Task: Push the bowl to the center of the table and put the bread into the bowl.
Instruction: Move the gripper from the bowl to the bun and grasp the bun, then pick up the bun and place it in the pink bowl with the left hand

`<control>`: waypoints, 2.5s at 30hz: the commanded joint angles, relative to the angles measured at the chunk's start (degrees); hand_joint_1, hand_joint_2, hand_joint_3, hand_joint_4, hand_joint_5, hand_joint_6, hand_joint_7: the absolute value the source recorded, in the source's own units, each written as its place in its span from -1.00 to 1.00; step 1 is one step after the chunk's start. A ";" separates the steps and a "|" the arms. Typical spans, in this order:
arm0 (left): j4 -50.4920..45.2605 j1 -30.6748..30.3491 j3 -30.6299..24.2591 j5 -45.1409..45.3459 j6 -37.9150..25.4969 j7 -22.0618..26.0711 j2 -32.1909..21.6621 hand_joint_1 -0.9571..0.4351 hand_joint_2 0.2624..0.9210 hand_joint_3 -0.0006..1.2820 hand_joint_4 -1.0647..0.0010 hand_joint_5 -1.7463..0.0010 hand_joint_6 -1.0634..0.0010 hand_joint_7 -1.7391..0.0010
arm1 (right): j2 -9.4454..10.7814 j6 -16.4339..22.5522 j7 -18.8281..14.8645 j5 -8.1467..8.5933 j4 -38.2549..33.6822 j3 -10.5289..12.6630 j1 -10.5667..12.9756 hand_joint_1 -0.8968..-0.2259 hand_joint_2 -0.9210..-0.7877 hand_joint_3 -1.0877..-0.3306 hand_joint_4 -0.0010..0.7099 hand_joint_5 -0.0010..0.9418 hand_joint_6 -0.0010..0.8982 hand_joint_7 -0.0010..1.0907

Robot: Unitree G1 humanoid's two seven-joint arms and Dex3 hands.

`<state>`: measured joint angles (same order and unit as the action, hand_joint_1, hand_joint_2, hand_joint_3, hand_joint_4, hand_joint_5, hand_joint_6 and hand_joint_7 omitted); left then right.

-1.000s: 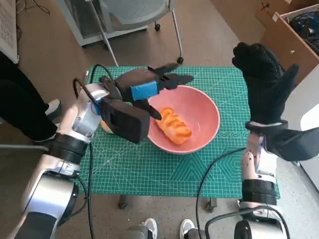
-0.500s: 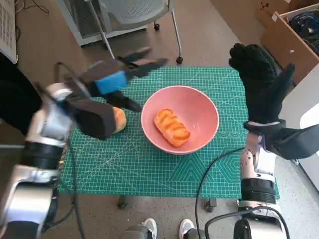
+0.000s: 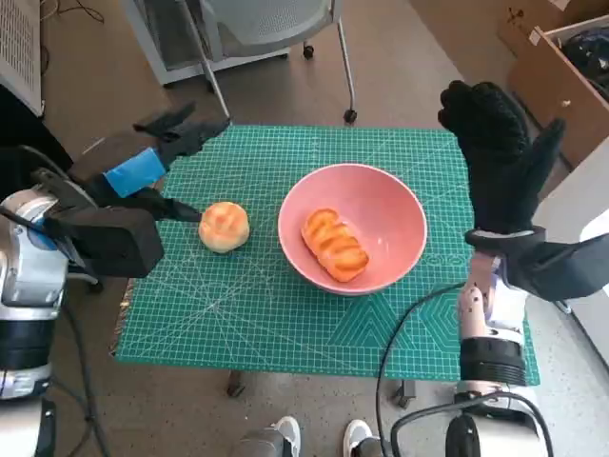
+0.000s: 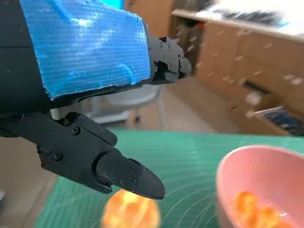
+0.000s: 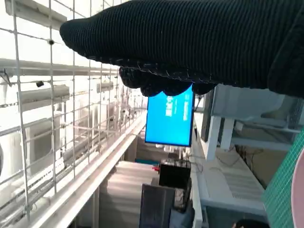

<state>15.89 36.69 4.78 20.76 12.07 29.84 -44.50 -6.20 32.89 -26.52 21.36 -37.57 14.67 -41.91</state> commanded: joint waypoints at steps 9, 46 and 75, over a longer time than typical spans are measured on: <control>3.27 -1.79 3.22 3.33 -2.24 -1.35 1.40 -0.37 0.73 -1.00 0.93 0.99 0.62 0.97 | 0.02 -0.31 -2.21 1.11 -2.76 0.51 -0.56 0.11 -1.00 0.42 0.03 -0.99 -0.44 -0.26; 38.94 10.83 18.32 15.95 0.01 -17.77 14.94 -0.02 0.62 -1.00 0.79 0.97 0.42 0.94 | -1.62 -0.16 -2.09 0.66 -1.46 1.04 0.06 0.13 -1.00 0.41 0.04 -0.99 -0.40 -0.30; 43.12 16.16 22.74 20.60 4.10 -29.74 12.72 0.38 1.00 -0.88 -0.20 -0.37 -0.23 -0.33 | -1.29 0.02 -2.12 0.70 -0.44 0.81 0.88 0.12 -1.00 0.38 0.05 -0.99 -0.42 -0.29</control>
<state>61.54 51.10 28.87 42.47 15.33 -0.33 -29.75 -7.73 33.59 -28.76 22.10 -37.74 15.52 -42.47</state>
